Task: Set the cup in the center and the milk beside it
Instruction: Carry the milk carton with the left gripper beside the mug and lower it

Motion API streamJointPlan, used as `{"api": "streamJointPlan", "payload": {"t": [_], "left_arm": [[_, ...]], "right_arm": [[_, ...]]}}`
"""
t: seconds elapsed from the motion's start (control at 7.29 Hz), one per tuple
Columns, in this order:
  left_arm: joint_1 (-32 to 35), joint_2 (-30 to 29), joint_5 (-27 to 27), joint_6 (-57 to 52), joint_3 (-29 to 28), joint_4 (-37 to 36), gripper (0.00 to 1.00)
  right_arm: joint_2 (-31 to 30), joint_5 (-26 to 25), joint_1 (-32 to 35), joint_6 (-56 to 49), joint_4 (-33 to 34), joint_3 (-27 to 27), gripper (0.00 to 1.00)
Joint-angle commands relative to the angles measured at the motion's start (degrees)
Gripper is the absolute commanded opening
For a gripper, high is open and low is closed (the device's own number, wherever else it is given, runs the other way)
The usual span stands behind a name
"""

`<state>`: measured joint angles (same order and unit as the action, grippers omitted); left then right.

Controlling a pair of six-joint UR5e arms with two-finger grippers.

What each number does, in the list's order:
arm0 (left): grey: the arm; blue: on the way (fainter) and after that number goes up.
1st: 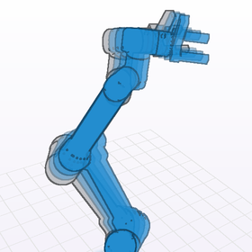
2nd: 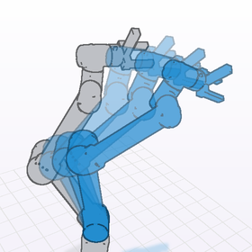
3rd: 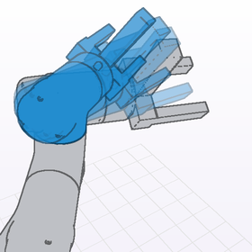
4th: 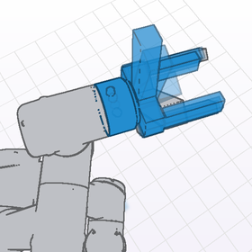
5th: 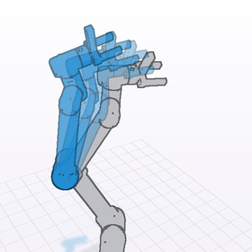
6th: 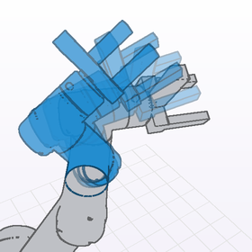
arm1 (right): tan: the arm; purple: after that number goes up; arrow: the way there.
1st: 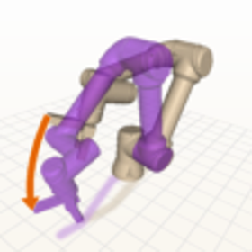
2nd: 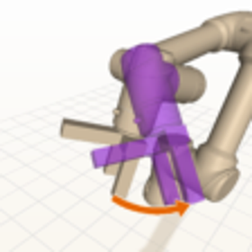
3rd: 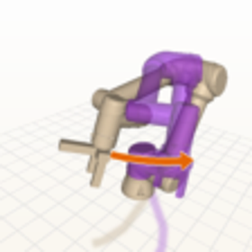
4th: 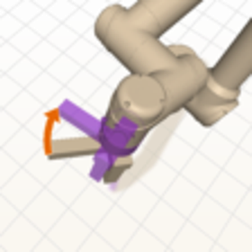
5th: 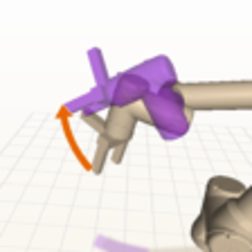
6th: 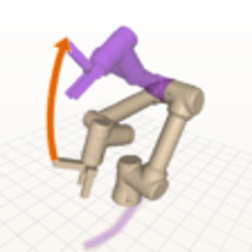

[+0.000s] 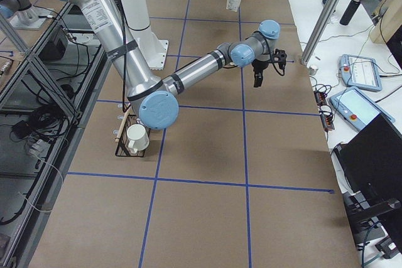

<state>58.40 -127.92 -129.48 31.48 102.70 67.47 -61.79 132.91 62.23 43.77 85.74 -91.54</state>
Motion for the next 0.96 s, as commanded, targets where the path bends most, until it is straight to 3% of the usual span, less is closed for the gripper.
{"api": "streamJointPlan", "payload": {"t": [0.0,0.27,0.82], "left_arm": [[-6.1,-9.9,0.8,17.1,-12.1,10.8,0.00],[-9.0,-17.4,2.9,23.6,-21.7,16.6,0.00],[-12.2,-19.5,5.8,28.7,-27.0,22.3,0.00]], "right_arm": [[-1.0,0.0,0.0,0.0,-0.3,-0.5,1.00],[-1.1,0.0,0.0,0.0,-0.3,-0.6,1.00],[-1.3,0.0,-0.3,0.0,-0.4,-0.6,1.00]]}}
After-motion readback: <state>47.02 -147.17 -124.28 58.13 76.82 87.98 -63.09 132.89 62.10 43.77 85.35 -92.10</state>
